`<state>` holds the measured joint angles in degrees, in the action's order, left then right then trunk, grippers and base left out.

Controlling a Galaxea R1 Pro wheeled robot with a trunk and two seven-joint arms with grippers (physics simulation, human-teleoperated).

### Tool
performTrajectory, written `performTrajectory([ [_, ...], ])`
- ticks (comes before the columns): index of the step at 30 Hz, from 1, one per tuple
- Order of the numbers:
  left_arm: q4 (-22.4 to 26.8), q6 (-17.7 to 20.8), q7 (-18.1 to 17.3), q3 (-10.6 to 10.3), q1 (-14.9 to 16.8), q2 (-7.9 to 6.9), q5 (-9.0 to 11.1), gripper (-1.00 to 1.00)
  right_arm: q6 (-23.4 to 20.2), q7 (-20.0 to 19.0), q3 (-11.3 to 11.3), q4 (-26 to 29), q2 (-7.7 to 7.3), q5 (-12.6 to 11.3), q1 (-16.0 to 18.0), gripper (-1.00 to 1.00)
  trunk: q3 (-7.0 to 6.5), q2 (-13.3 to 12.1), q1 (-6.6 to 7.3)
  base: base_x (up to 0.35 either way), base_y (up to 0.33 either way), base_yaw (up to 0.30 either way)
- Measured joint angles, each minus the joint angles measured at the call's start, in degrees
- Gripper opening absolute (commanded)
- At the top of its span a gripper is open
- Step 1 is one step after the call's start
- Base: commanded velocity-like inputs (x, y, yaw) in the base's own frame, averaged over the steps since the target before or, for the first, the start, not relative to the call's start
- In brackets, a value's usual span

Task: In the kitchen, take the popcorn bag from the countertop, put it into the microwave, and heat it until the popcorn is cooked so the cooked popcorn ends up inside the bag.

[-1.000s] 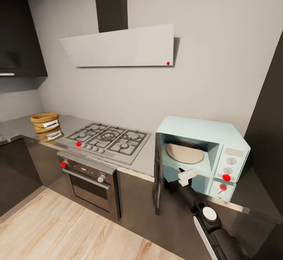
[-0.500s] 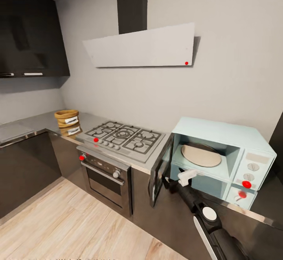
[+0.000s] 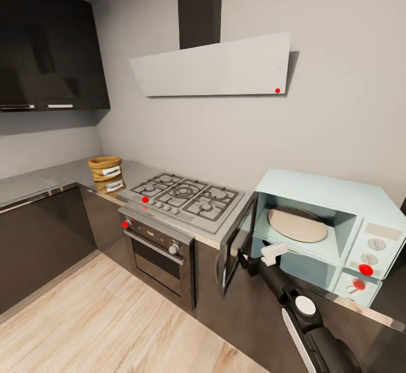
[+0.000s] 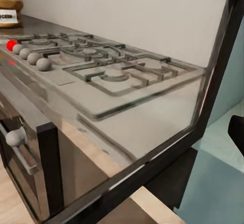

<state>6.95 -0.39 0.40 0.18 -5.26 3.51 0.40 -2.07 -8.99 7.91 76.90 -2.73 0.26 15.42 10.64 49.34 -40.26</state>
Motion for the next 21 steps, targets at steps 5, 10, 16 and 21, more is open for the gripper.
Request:
performTrajectory([
  [5, 0.0, 0.0, 0.0, 0.0, 0.0, 0.00, 0.0, 1.00, 0.0, 0.1, 2.5, 0.1, 0.03, -0.1, 0.0, 1.00, -0.02, 0.0, -0.01, -0.001, -0.180, 0.000],
  [10, 0.0, 0.0, 0.0, -0.1, 0.0, 0.00, 0.0, 1.00, 0.0, 0.0, 2.7, 0.1, 0.05, -0.2, 0.0, 1.00, -0.02, 0.0, -0.03, -0.147, -0.254, 0.000],
  [16, 0.0, 0.0, 0.0, -0.1, 0.0, 0.00, 0.0, 1.00, 0.0, 0.2, 2.6, 0.1, 0.04, -0.3, 0.0, 1.00, -0.02, 0.0, -0.04, -0.269, -0.090, 0.000],
  [21, 0.0, 0.1, 0.0, -0.1, 0.0, 0.00, 0.0, 1.00, 0.0, 3.1, 2.7, 0.1, 0.03, -0.2, 0.0, 1.00, -0.02, 0.0, -0.04, -0.335, -0.003, 0.000],
])
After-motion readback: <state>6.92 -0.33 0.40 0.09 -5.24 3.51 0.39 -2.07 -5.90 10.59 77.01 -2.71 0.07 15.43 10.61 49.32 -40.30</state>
